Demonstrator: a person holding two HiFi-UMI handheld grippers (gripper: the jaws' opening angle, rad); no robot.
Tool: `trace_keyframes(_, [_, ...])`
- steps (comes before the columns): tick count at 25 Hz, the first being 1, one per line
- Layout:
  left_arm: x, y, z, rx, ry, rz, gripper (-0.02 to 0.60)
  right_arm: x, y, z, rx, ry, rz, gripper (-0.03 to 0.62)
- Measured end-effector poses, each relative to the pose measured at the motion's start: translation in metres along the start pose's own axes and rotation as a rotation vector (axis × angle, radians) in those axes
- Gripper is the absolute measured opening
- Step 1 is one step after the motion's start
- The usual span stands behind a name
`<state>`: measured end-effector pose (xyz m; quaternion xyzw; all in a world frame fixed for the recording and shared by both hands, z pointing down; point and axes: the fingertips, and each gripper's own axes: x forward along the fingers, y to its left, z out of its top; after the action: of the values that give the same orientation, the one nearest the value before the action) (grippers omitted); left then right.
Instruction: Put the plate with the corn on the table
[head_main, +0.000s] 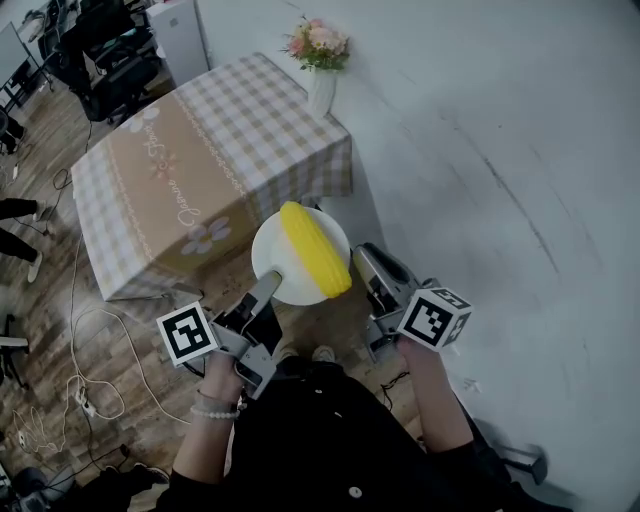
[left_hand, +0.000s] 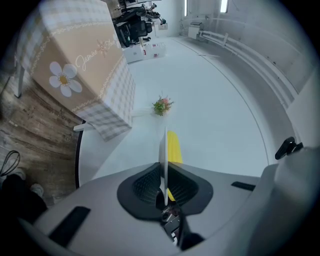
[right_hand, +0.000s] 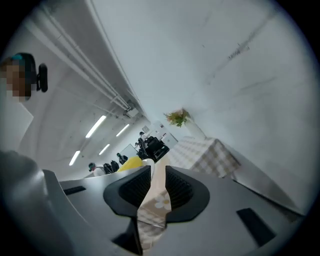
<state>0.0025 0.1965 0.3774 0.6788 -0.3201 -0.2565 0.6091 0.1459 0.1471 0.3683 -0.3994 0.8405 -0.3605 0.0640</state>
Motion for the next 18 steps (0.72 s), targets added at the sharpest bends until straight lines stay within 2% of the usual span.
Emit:
trace_keyframes(4, [0.0, 0.0, -0.001, -0.004, 0.008, -0.006, 0.032, 0.009, 0.004, -0.005, 0.113, 0.01, 0.062, 0.106])
trace_keyframes(14, [0.0, 0.004, -0.002, -0.017, 0.028, -0.019, 0.034, 0.02, 0.015, -0.017, 0.202, 0.042, 0.158, 0.107])
trace_keyframes(18, [-0.002, 0.004, -0.002, -0.023, 0.034, -0.02, 0.033, 0.021, 0.022, -0.018, 0.202, 0.037, 0.173, 0.087])
